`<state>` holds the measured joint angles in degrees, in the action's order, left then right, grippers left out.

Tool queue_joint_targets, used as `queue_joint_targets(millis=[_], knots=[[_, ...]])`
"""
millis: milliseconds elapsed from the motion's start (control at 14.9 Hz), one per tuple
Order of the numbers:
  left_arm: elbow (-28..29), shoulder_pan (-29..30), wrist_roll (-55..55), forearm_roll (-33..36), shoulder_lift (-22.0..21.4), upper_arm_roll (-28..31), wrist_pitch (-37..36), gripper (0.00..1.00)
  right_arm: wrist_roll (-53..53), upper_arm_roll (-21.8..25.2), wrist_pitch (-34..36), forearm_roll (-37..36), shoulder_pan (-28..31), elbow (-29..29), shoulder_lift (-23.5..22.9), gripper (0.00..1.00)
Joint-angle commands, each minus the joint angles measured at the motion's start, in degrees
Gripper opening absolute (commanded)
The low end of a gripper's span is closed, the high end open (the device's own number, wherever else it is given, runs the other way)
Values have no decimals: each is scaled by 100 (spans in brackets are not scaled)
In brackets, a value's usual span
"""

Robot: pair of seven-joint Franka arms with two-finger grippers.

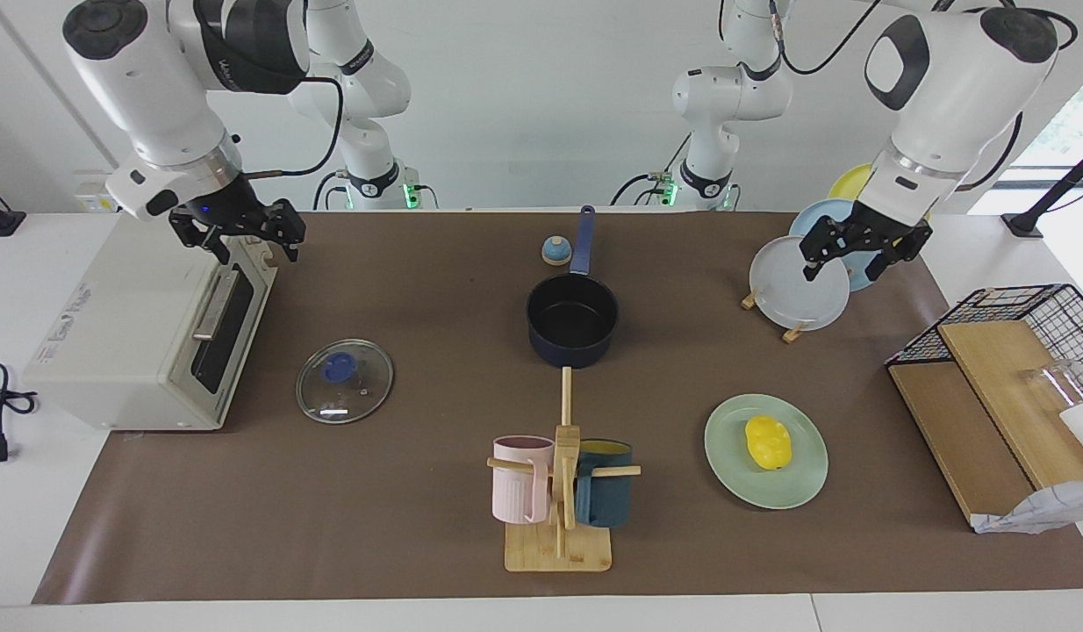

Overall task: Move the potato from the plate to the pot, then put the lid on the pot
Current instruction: 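Grasp the yellow potato with the left gripper while the right gripper reaches the lid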

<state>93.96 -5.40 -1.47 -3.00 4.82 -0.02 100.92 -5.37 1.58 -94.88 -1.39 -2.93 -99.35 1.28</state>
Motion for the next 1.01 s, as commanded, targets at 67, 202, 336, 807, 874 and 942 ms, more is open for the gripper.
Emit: queue_joint_targets(millis=[67, 202, 336, 807, 874, 942], knots=[[-956, 13, -99, -131, 1387, -7, 286, 100, -315, -18, -1197, 60, -173, -1033, 49, 100], [-967, -5, -99, -87, 1714, -7, 864, 100, -491, -18, -1619, 60, -217, -1086, -294, 100], [-853, -127, -99, -69, 1934, 11, 1384, 100, -570, -18, -2373, 60, -357, -1383, -584, 100], [-782, -365, -117, 247, 2619, 20, 2186, 100, -1124, -18, -3405, 51, -349, -1842, -963, 100], [-774, -365, -117, 291, 2655, 20, 2212, 100, -1124, -18, -3431, 59, -331, -1860, -1042, 100], [-739, -365, -125, 439, 2751, 20, 2308, 100, -1124, -18, -3519, 60, -279, -1964, -1077, 100]])
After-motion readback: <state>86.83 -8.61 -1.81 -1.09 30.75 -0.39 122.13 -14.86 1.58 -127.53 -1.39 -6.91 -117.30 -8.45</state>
